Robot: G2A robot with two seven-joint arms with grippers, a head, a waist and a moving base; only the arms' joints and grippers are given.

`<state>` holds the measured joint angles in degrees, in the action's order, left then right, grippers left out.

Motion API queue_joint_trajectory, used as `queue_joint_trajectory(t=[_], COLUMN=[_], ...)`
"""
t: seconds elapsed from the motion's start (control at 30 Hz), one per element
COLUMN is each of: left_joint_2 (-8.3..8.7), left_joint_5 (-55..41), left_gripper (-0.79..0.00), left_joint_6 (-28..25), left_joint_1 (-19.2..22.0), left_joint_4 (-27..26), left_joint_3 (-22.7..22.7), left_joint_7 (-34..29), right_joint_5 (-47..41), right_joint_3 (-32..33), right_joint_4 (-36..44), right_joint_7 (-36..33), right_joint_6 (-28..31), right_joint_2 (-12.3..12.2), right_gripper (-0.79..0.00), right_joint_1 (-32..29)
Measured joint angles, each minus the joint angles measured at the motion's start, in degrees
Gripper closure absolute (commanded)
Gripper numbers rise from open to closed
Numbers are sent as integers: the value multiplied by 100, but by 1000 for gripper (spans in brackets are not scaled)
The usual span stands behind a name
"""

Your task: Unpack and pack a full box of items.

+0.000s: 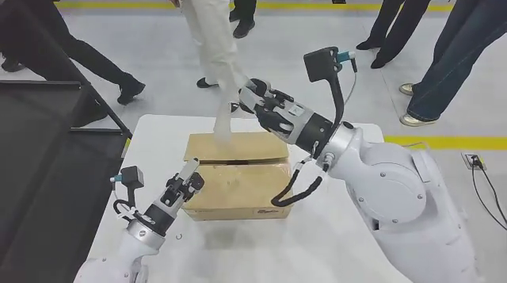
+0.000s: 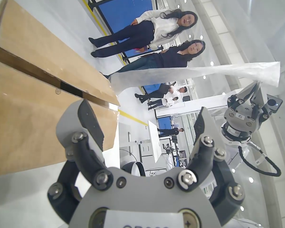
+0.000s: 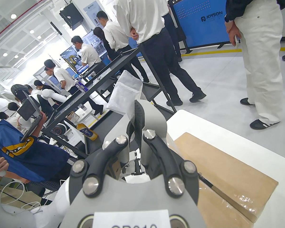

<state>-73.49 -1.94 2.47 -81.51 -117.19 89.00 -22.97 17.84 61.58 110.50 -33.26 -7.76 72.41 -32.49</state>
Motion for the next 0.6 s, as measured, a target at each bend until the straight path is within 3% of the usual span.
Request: queue_joint_trajectory(t=[0.2, 0.6], left_joint_2=[-10, -75], left_joint_5=[-89, -357], left_gripper=[-785, -785], left_joint_6=[-153, -719], left_joint_1=[110, 563], left_joint_4=[108, 735], left_joint_3=[-164, -593], left_joint_7=[114, 636], right_joint_5=[-541, -1526], right_joint_3=[129, 183], right_joint_4=[220, 316], right_joint_7=[547, 759], right_joint_6=[-216, -772], right_joint_2=[61, 184], right_gripper=[0, 0], right_joint_1=[-176, -28])
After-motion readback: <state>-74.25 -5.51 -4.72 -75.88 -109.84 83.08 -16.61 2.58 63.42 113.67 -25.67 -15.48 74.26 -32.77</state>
